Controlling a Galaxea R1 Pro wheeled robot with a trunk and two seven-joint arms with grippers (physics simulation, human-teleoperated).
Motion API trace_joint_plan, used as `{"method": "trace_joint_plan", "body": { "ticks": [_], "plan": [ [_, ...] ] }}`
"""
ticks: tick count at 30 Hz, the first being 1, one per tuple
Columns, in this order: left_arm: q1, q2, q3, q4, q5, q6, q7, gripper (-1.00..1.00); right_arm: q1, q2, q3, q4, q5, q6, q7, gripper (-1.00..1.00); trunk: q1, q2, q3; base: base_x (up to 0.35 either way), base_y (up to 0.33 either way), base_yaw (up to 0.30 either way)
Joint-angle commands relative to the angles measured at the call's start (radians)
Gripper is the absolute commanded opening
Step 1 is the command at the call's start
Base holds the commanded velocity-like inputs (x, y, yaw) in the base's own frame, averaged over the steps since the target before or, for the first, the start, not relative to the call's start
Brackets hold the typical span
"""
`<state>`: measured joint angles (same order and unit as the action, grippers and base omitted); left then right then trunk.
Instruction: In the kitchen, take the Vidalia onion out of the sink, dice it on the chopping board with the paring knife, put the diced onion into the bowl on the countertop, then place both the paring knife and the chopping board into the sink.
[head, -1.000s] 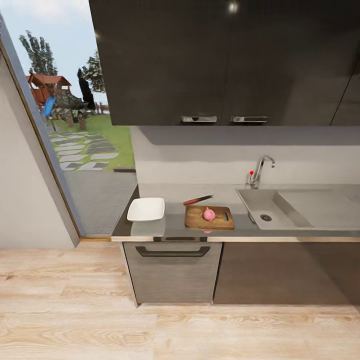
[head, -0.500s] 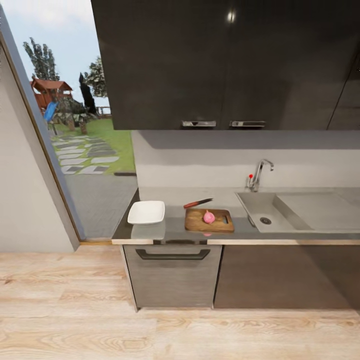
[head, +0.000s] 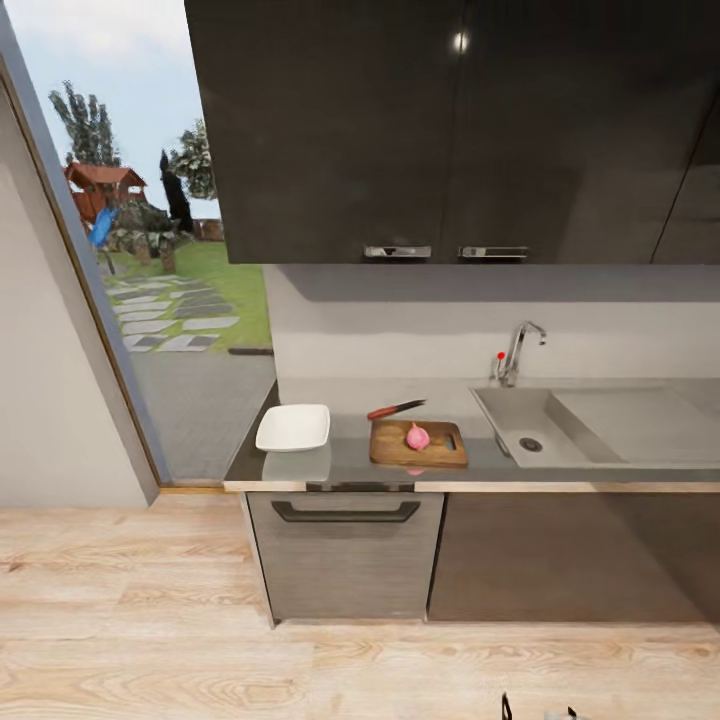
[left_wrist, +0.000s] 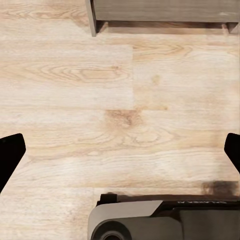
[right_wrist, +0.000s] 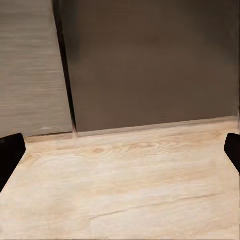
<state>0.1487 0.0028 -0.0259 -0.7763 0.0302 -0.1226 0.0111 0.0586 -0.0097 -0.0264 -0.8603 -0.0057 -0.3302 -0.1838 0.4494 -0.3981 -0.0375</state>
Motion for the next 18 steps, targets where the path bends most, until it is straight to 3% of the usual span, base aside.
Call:
{"method": "trace_joint_plan", "body": {
  "ticks": [1, 3, 4, 6, 7, 9, 15, 18],
  "plan": [
    [0.000, 0.000, -0.002, -0.001, 0.003, -0.002, 0.001, 1.00, 0.000, -0.001, 0.001, -0.088, 0.003, 0.021, -0.007, 1.00, 0.001, -0.002, -0.002, 0.000, 0.000, 0.000],
    [0.000, 0.000, -0.001, 0.000, 0.003, -0.002, 0.001, 1.00, -0.002, -0.001, 0.000, -0.214, 0.018, 0.106, -0.018, 1.00, 0.001, -0.002, -0.002, 0.000, 0.000, 0.000],
    [0.000, 0.000, -0.002, 0.000, 0.003, -0.002, 0.001, 1.00, -0.007, -0.001, 0.000, -0.298, 0.032, 0.196, -0.029, 1.00, 0.001, -0.002, -0.002, 0.000, 0.000, 0.000],
    [0.000, 0.000, -0.001, 0.000, 0.003, -0.002, 0.001, 1.00, -0.020, -0.002, 0.000, -0.378, 0.044, 0.296, -0.042, 1.00, 0.001, -0.002, -0.002, 0.000, 0.000, 0.000],
    [0.000, 0.000, -0.002, 0.000, 0.003, -0.002, 0.001, 1.00, -0.044, -0.002, 0.000, -0.447, 0.051, 0.391, -0.055, 1.00, 0.001, -0.002, -0.002, 0.000, 0.000, 0.000],
    [0.000, 0.000, -0.001, 0.000, 0.003, -0.002, 0.001, 1.00, -0.094, -0.001, 0.000, -0.518, 0.057, 0.494, -0.071, 1.00, 0.001, -0.002, -0.002, 0.000, 0.000, 0.000],
    [0.000, 0.000, -0.002, 0.000, 0.003, -0.002, 0.001, 1.00, -0.266, 0.002, 0.000, -0.580, 0.061, 0.615, -0.116, 1.00, 0.001, -0.002, -0.002, 0.000, 0.000, 0.000],
    [0.000, 0.000, -0.002, 0.000, 0.003, -0.002, 0.001, 1.00, -0.376, 0.002, 0.000, -0.586, 0.061, 0.722, -0.148, 1.00, 0.001, -0.002, -0.002, 0.000, 0.000, 0.000]
  ]
}}
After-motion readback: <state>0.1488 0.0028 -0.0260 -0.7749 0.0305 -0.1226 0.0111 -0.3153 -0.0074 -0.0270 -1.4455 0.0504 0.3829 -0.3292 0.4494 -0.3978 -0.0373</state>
